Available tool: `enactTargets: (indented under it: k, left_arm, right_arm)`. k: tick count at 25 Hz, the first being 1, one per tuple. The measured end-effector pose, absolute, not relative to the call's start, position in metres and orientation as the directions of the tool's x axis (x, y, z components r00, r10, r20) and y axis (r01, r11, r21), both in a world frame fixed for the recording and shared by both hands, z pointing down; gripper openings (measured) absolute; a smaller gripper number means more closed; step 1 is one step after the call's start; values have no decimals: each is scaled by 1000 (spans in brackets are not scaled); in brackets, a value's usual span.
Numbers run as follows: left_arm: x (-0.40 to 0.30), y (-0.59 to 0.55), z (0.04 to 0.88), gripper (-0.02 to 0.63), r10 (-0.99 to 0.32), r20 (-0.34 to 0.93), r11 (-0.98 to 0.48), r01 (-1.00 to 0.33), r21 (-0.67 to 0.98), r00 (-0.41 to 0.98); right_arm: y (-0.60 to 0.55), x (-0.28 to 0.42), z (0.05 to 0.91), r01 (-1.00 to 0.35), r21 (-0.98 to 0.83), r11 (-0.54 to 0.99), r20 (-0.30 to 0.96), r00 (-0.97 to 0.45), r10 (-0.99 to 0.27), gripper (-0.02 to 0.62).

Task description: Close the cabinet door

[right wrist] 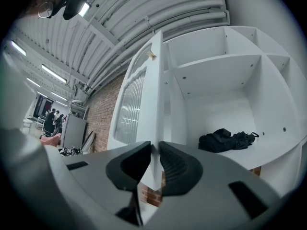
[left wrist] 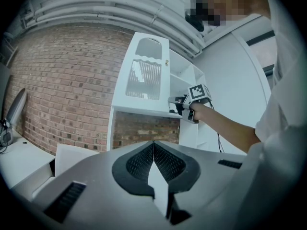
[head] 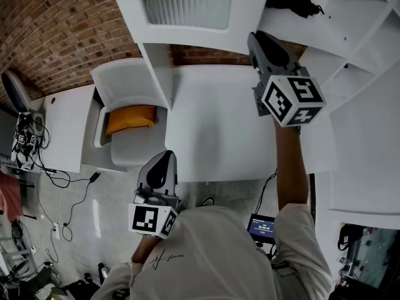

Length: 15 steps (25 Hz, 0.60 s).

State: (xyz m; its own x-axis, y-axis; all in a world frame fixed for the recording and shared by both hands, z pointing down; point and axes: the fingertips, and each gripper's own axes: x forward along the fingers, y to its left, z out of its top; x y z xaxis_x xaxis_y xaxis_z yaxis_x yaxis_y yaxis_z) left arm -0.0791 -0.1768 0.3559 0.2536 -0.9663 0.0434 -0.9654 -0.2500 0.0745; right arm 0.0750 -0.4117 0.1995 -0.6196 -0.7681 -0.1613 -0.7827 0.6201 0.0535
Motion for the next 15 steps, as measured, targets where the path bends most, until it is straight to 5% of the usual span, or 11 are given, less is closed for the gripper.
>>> enactTargets:
  k: [15]
  left_arm:
    - [-81,-183,358,15,-966,48,-250,-963,96,255]
  right_arm:
    - [-425,75,200,-794,39,606,-159,-604,-781,66]
